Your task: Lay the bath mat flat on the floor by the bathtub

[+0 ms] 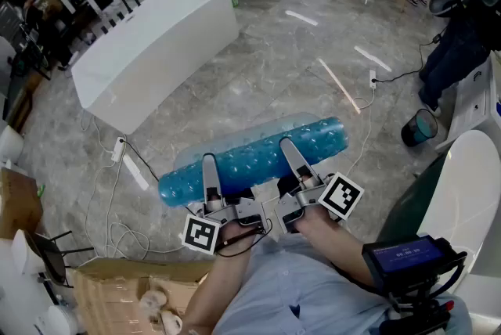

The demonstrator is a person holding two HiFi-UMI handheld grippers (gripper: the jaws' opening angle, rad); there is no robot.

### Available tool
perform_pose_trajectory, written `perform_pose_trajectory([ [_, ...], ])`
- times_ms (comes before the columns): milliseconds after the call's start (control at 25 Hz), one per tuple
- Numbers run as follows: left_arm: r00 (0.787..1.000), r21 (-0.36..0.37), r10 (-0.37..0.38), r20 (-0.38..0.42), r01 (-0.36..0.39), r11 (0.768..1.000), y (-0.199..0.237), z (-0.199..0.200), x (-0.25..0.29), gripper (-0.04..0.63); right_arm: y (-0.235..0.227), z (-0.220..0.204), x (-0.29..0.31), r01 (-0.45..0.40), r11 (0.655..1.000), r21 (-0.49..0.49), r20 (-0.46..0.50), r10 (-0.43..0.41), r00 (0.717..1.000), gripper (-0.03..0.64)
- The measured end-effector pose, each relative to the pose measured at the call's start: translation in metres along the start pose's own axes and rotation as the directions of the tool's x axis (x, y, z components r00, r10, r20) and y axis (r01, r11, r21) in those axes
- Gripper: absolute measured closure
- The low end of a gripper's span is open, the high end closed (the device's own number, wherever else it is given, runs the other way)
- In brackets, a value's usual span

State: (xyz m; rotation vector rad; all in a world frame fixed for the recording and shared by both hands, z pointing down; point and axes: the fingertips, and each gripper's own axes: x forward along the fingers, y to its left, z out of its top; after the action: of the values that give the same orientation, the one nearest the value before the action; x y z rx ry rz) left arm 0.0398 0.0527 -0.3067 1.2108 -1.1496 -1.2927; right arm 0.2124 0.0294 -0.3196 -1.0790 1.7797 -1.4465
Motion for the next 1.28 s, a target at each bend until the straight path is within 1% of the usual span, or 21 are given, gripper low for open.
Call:
perform_pose_trajectory([
  [600, 1.0, 0.0, -0.001, -0.015, 0.001, 1.0, 0.0, 0.0, 0.003, 0.241, 0.001, 0.0, 0.002, -0.005, 1.0, -0.002, 0.003, 0.005, 1.0, 0.249],
  [800, 1.0, 0.002, 0.005, -0.01, -0.005, 1.0, 0.004, 0.002, 0.0, 0.241, -0.003, -0.005, 0.0, 0.0, 1.0, 0.007, -0.016, 0.0, 1.0, 0.249],
  [960, 1.0, -0.02, 0.006, 0.007, -0.006, 1.0, 0.008, -0.005, -0.005, 0.241, -0.004, 0.0, -0.003, 0.0, 1.0, -0.002, -0.027, 0.0, 1.0, 0.249],
  [1120, 0.999, -0.015, 0.0, 0.045, 0.0, 1.0, 0.007, -0.013, -0.014, 0.241, -0.003, 0.007, -0.011, -0.007, 1.0, -0.027, -0.059, 0.006, 0.998, 0.25],
  [1200, 0.998, -0.015, 0.011, 0.059, -0.011, 1.0, 0.013, -0.011, -0.009, 0.241, -0.01, 0.008, -0.002, -0.003, 1.0, -0.019, -0.072, 0.002, 0.997, 0.25],
  [1280, 0.997, -0.015, 0.04, 0.072, -0.039, 0.999, 0.026, -0.011, 0.009, 0.241, -0.024, 0.014, 0.017, 0.013, 1.0, 0.005, -0.088, -0.012, 0.996, 0.25],
])
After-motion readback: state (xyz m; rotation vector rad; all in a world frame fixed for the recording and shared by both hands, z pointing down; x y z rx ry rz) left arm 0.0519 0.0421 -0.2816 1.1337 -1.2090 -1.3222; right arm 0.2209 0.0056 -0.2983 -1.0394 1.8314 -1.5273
